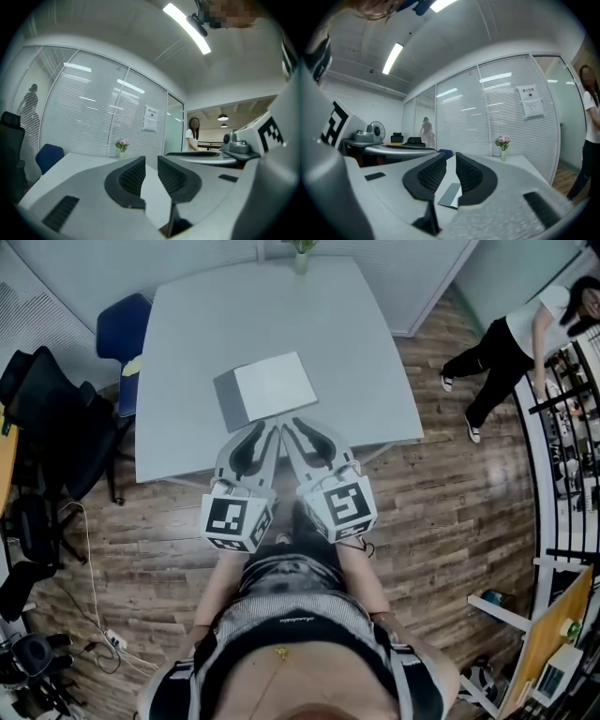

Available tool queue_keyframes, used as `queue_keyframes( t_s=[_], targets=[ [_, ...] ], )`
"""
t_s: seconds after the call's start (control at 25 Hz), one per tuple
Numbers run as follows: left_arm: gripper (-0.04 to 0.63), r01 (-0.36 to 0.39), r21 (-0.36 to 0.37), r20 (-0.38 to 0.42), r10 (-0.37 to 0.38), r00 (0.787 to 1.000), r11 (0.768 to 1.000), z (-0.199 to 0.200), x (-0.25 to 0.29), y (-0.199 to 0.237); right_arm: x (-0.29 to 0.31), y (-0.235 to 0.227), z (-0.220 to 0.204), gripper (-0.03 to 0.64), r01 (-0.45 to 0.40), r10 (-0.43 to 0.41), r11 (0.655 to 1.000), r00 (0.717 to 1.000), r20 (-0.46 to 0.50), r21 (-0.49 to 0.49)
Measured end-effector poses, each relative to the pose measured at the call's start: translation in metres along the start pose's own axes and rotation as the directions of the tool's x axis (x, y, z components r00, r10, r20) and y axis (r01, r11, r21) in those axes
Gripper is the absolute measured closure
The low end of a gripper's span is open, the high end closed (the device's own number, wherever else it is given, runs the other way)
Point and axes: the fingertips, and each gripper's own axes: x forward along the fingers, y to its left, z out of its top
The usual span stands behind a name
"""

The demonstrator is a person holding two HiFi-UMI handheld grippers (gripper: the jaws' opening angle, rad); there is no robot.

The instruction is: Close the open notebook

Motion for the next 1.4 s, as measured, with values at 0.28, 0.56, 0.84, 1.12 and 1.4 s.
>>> queue_keyframes(
  t_s=[0.28,0.56,0.84,1.12,1.4],
  targets=[
    [0.526,-0.016,-0.009,-0.011,0.016,1.000,1.000,-0.001,0.045,0.017,0.032,-0.037,-0.004,0.551,-0.010,0.010,1.000,1.000,-0.009,0.022],
    [0.526,-0.057,-0.006,-0.014,0.057,0.998,0.998,0.009,0.081,0.031,0.063,-0.062,0.004,0.551,-0.058,0.058,0.998,0.998,-0.004,0.031],
    [0.526,-0.122,-0.003,-0.004,0.122,0.992,0.993,0.018,0.114,0.041,0.085,-0.092,0.009,0.551,-0.121,0.121,0.992,0.993,0.002,0.020],
    [0.527,-0.198,-0.004,0.023,0.198,0.980,0.980,0.022,0.131,0.057,0.110,-0.100,0.014,0.551,-0.199,0.199,0.980,0.980,0.008,-0.008],
    [0.526,-0.251,-0.005,0.015,0.251,0.968,0.968,0.016,0.134,0.071,0.123,-0.102,0.006,0.551,-0.243,0.243,0.970,0.970,-0.009,-0.011]
  ],
)
